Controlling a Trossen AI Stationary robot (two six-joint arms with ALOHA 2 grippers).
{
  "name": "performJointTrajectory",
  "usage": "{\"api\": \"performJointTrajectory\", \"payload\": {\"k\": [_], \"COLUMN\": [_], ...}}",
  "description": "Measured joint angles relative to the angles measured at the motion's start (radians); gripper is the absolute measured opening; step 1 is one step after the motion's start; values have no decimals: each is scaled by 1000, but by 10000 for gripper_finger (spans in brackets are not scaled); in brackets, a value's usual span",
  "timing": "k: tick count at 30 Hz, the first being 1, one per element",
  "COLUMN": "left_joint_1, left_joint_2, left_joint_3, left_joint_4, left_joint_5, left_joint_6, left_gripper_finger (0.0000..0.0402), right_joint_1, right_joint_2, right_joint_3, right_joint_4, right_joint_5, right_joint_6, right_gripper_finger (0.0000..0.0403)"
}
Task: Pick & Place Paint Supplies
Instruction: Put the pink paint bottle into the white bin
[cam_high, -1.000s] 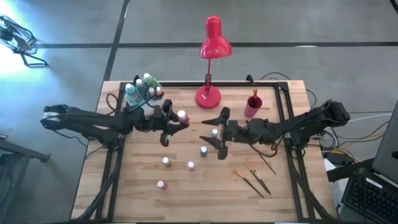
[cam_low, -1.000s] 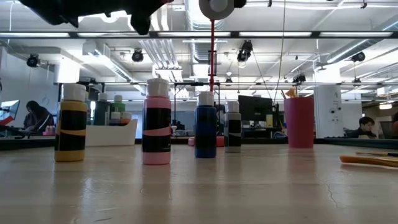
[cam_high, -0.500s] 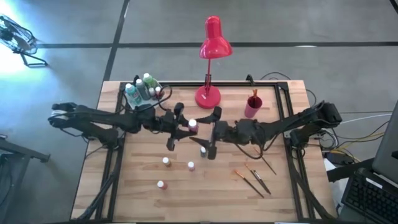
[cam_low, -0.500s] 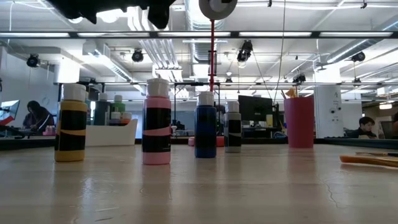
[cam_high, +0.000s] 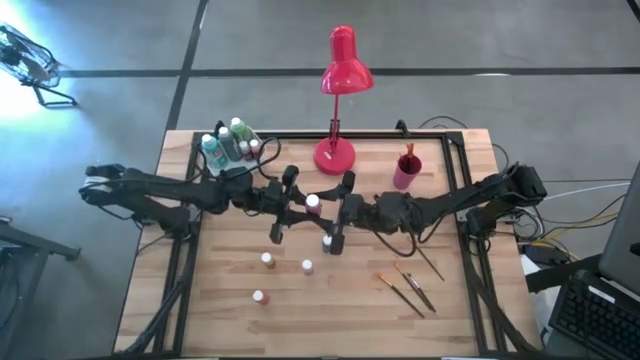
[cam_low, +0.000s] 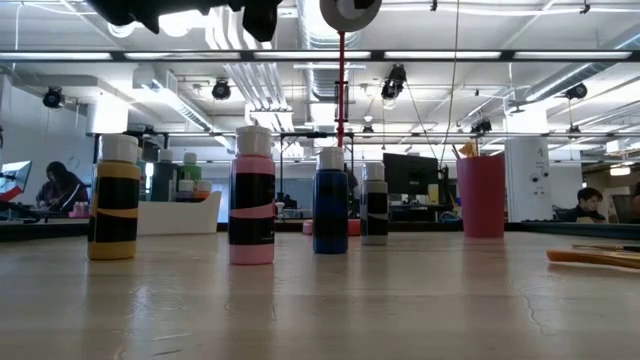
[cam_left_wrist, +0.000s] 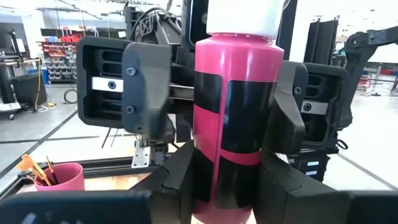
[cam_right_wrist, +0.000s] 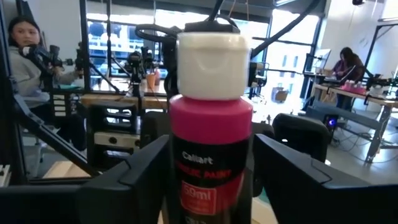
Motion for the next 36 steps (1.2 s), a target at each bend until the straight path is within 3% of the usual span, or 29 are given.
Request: {"api": "performJointTrajectory", "payload": {"k": [8,12,18,22,28,36], "left_joint_1": [0,0,0,0,12,18], "left_joint_2": [0,0,-7,-12,-107,-223], "left_joint_3": [0,0,0,0,8,8], "left_joint_4": [-31,-53,-56,-78,-278,-277], "left_joint_5": [0,-1,-2,-10,-41,-100], "left_joint_6": [1,1,4,-16,-2,-3], "left_gripper_finger": [113,109,110,156,228,261], "right_joint_1": [0,0,0,1,7,42], "right_joint_2": [0,0,-1,-15,-102,-131], "right_joint_3": [1,1,1,3,2,-12], "right_joint_4": [0,-3,-4,-51,-262,-360], "right_joint_5": [-1,-1,-4,25,86,41], "right_joint_6": [0,-3,-21,-63,-58,12], "right_gripper_finger": [169,116,110,104,98,97]}}
